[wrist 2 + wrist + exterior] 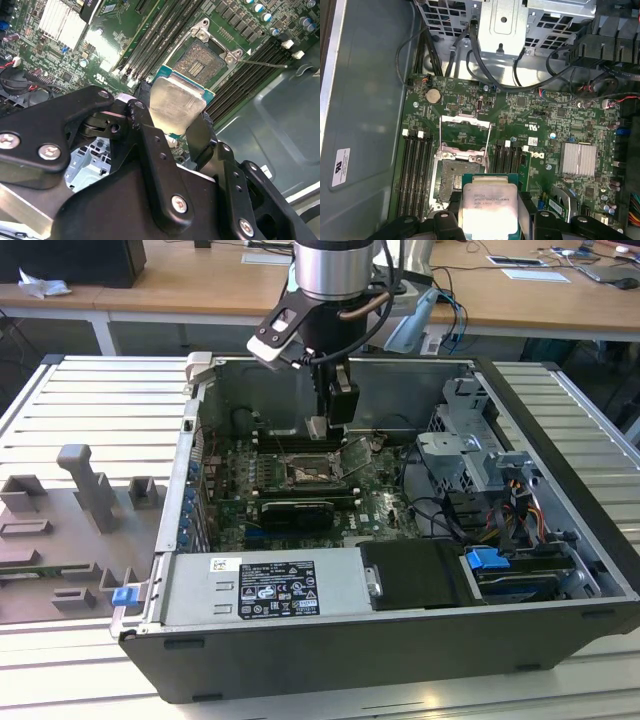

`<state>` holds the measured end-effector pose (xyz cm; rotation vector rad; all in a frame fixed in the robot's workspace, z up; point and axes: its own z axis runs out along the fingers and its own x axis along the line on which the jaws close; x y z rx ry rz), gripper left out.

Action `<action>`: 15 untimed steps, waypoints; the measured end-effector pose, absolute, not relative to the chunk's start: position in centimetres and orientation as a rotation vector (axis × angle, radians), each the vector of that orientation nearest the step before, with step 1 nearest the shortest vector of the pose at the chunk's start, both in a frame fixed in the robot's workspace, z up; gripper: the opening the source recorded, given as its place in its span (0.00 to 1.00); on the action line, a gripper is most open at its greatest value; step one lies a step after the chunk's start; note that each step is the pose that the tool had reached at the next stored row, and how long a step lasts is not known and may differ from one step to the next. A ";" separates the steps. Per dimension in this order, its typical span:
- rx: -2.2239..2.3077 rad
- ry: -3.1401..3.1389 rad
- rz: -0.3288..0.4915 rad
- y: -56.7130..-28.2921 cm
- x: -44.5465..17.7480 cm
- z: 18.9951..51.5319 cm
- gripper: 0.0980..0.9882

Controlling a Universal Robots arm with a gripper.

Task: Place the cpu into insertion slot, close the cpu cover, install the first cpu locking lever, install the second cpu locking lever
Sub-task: 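Place the cpu into insertion slot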

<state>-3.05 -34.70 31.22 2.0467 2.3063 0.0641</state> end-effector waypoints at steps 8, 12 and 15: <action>2.047 2.306 0.064 -34.7 -3.0 30.7 0.48; 2.048 2.305 0.064 -34.7 -3.0 29.9 0.48; 2.097 2.259 0.062 -34.7 -3.0 29.2 0.48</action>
